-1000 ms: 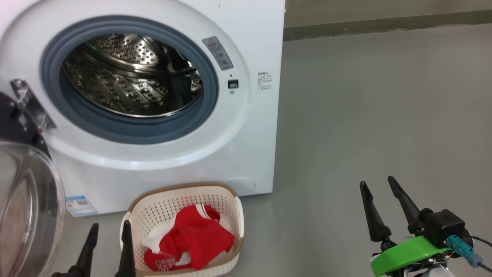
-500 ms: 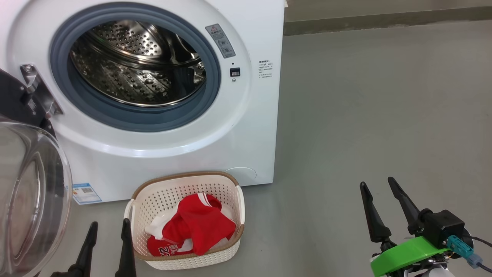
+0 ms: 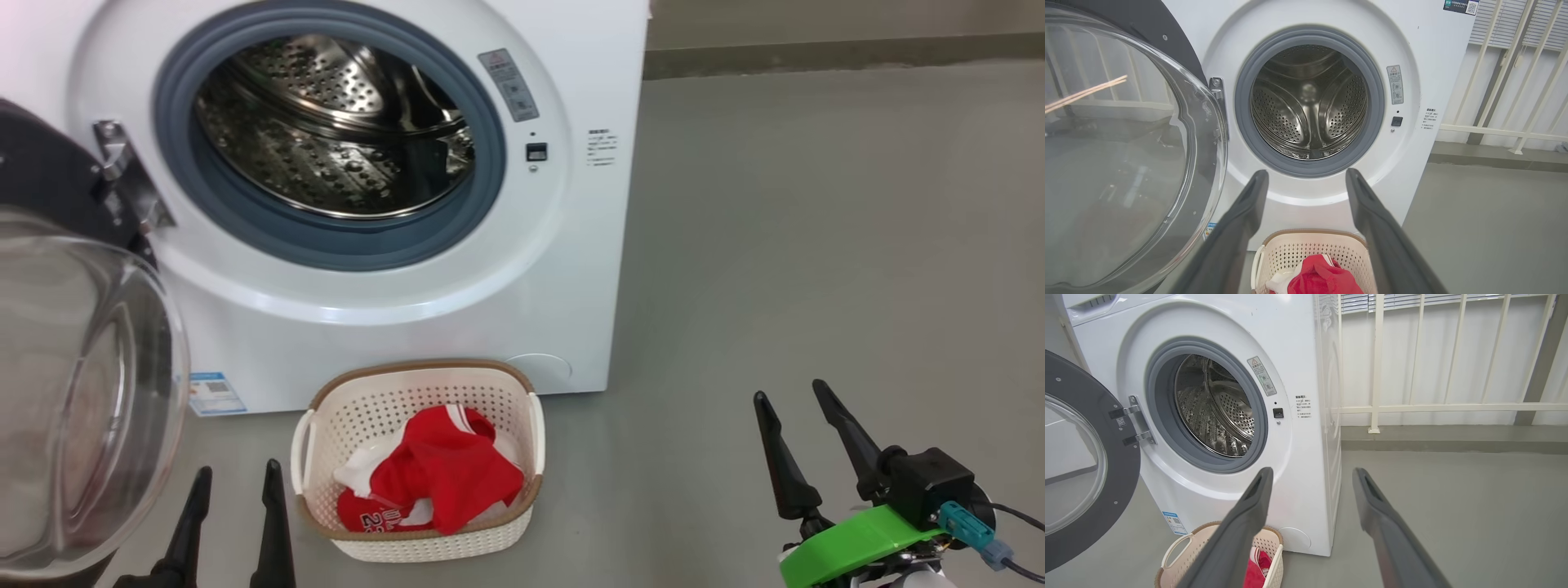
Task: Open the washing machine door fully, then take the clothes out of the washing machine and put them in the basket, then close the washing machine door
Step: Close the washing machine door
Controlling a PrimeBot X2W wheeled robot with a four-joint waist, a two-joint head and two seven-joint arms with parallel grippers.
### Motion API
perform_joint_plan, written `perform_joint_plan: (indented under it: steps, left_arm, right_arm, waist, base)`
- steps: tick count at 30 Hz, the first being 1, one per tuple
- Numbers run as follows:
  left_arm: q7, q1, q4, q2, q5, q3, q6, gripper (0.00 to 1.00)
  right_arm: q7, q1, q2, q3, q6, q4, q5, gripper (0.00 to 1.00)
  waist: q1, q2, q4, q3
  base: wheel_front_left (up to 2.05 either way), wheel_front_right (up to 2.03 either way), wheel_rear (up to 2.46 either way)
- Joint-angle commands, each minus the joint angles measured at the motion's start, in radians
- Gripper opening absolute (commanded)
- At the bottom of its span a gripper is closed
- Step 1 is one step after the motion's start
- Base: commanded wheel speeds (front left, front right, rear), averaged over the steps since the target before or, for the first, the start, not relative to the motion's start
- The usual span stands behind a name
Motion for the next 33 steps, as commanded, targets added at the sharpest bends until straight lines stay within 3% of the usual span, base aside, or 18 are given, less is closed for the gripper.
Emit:
perform_joint_plan:
  steps: [1,33]
  left_arm:
    - [-0.009,-0.021,-0.036,0.011,0.008,0.029,0.012,1.0]
    - [-0.007,0.017,-0.074,0.032,0.043,0.029,0.028,1.0]
  right_arm:
    - [-0.006,-0.012,-0.001,0.028,0.007,-0.025,-0.011,1.0]
    - [-0.006,-0.005,-0.001,0.094,0.007,-0.023,0.056,1.0]
  waist:
    - [0.0,-0.0001,0.027,-0.004]
    - [0.0,-0.0001,0.387,-0.045]
  base:
    - [0.0,0.0,0.0]
    - [0.0,0.0,0.0]
